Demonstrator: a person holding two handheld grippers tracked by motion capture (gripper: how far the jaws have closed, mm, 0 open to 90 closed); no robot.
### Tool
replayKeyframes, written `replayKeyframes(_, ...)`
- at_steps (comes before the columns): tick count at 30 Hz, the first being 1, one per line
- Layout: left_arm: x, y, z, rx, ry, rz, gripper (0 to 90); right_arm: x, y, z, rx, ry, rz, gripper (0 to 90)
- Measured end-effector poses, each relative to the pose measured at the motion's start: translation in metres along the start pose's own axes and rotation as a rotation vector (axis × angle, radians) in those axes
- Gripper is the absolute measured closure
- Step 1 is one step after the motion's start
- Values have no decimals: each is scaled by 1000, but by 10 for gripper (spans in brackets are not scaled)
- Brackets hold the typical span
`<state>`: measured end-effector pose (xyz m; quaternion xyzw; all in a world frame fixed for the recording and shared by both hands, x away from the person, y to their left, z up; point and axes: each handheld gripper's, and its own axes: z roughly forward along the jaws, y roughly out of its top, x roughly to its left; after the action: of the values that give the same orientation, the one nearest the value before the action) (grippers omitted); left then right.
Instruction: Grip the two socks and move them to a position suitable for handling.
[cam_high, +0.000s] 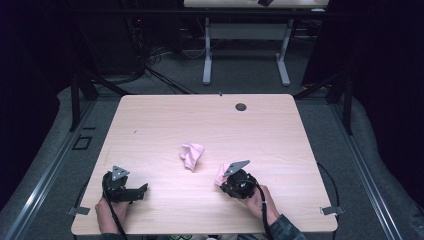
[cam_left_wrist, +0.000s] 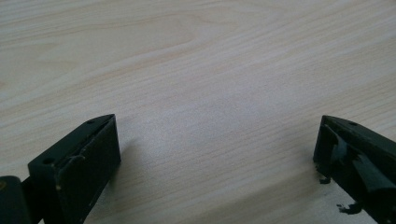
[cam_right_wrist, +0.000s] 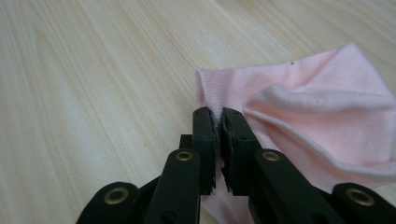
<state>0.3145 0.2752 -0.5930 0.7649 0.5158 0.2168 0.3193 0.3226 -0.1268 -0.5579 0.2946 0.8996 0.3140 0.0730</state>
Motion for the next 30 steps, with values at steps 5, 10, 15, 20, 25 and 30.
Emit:
replayKeyframes(5,0,0,0,0,0,0,1,-1,4,-25,-71,34,26,842)
replayKeyframes(10,0,0,0,0,1,0,1,-1,5,-38,-116,50,46,842)
replayKeyframes(15,0,0,0,-1,0,-2,1,2,6,-55,-178,101,68,841)
replayKeyframes(20,0,0,0,0,0,-2,1,24,11,-72,-259,257,81,839)
replayKeyframes(25,0,0,0,0,0,-2,1,23,5,-76,-289,324,142,834)
replayKeyframes(30,0,0,0,0,0,-2,1,-3,-15,-68,-244,231,261,828)
